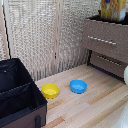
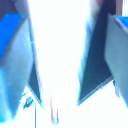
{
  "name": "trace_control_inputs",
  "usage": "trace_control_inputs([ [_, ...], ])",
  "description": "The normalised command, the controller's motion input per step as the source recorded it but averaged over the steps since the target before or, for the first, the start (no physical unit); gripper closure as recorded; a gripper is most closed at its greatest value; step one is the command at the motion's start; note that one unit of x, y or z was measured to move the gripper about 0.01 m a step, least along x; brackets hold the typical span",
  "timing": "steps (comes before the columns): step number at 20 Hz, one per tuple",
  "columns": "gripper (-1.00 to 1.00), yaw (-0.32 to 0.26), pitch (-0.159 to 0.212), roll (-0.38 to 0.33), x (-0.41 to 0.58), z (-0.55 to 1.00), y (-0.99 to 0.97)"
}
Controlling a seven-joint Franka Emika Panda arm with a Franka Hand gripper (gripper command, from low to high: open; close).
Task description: Locate and clasp the grip of the topmost drawer. Steadily and circumspectly yank the drawer open. Discover and seize the nutrition bar using your clamp. Deposit the nutrition bar in the accessible drawer. Unclench the nutrition bar.
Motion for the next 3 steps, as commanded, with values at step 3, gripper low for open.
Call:
trace_control_inputs([
  [3,-1.0,-0.032,0.003,-0.002,0.0,0.0,0.03],
])
